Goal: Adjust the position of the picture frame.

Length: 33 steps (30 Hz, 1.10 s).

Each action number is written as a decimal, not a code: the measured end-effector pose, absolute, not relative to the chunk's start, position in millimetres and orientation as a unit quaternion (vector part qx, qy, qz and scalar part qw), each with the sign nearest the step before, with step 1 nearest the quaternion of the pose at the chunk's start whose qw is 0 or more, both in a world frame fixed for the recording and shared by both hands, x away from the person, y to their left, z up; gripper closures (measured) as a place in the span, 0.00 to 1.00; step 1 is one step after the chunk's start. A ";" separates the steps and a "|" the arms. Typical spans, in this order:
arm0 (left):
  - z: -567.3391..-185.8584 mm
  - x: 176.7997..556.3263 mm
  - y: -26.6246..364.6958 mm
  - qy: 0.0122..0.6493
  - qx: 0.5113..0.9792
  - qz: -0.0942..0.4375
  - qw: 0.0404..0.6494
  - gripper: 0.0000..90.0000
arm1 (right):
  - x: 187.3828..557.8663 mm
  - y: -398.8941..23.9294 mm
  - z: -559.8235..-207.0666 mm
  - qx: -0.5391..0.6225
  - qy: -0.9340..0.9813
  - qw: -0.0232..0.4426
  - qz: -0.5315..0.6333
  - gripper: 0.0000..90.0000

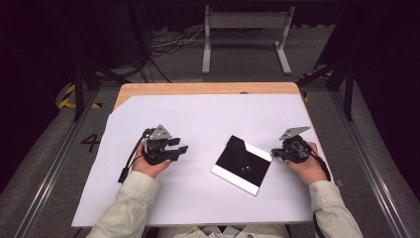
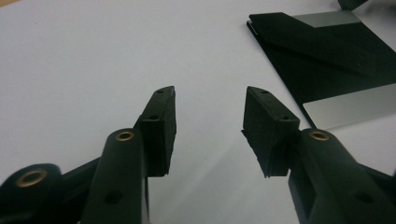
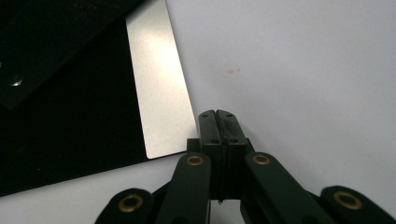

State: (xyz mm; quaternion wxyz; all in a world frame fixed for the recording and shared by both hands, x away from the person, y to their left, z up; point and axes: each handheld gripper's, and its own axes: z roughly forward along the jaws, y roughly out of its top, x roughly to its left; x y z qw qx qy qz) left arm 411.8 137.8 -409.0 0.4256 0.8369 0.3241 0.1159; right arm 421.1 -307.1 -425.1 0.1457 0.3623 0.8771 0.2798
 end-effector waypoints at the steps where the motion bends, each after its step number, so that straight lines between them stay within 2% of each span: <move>1: -409.3 411.8 137.4 0.324 0.837 0.114 0.425 0.64 | 421.0 -307.3 -425.0 0.361 0.878 0.145 0.279 1.00; 8: -409.4 412.4 137.4 0.317 0.843 0.095 0.424 0.77 | 420.2 -308.4 -424.6 0.355 0.881 0.143 0.278 1.00; 23: -409.4 411.0 134.7 0.311 0.848 0.086 0.420 0.84 | 421.2 -305.6 -426.4 0.341 0.882 0.159 0.282 1.00; 33: -408.4 409.2 134.5 0.309 0.853 0.077 0.413 0.93 | 415.6 -295.4 -423.3 0.302 0.906 0.124 0.269 1.00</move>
